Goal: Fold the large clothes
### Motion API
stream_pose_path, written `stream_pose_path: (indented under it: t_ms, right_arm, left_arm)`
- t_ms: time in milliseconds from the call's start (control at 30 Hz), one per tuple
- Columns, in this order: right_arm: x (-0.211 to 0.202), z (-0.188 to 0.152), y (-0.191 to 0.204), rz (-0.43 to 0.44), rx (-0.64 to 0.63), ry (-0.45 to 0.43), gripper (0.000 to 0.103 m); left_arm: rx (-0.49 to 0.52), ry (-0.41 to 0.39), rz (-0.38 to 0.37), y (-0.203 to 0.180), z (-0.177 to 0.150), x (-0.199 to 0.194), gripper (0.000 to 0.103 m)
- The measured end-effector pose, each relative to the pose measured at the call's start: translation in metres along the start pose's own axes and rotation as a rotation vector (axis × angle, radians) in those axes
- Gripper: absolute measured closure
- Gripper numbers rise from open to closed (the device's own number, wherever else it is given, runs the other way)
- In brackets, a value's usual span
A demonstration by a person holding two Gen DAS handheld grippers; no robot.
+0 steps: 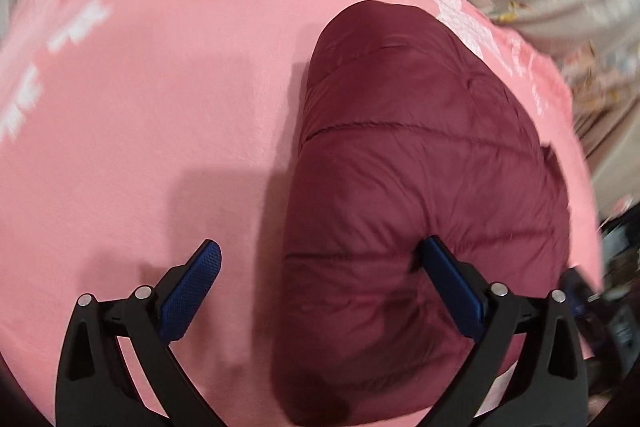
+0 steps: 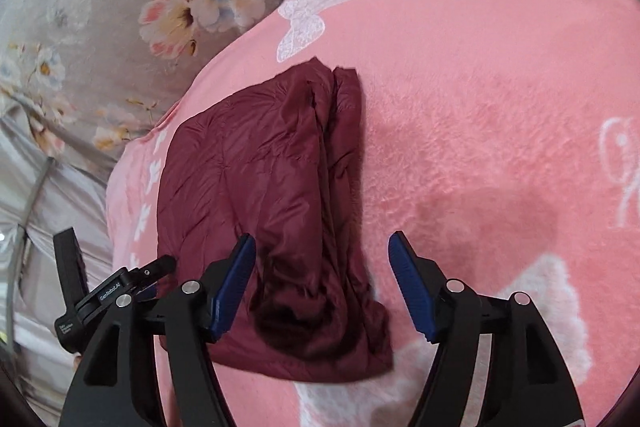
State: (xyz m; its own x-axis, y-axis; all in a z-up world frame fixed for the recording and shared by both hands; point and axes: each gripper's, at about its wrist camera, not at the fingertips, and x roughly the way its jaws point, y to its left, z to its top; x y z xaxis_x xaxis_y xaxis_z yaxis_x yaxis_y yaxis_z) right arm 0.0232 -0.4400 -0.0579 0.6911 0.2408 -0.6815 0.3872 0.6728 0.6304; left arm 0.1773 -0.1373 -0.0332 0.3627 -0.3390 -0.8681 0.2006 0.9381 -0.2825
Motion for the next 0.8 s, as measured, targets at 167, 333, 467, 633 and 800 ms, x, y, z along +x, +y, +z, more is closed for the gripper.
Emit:
stream_pose_path:
  t_ms: [167, 333, 467, 633, 800]
  right_arm:
    - [0.029, -0.006, -0.005, 0.090, 0.076, 0.047, 0.034]
    - [0.035, -0.006, -0.002, 0.128, 0.083, 0.048, 0.037]
    - [0.035, -0.004, 0.008, 0.134, 0.052, 0.041, 0.066]
    - [0.013, -0.002, 0.036, 0.069, -0.061, -0.030, 0.081]
    - [-0.029, -0.011, 0.093, -0.043, -0.283, -0.204, 0.083]
  left_arm:
    - [-0.044, 0.057, -0.104, 0.003, 0.007, 0.020, 0.005]
    - [-0.034, 0.077, -0.162, -0.006, 0.006, 0.035, 0.005]
    - [0.017, 0.056, -0.131, -0.024, 0.005, 0.029, 0.015]
    - [0.193, -0.073, -0.050, -0.053, 0.002, -0.010, 0.048]
    - [0.323, -0.211, -0.087, -0.069, 0.004, -0.063, 0.057]
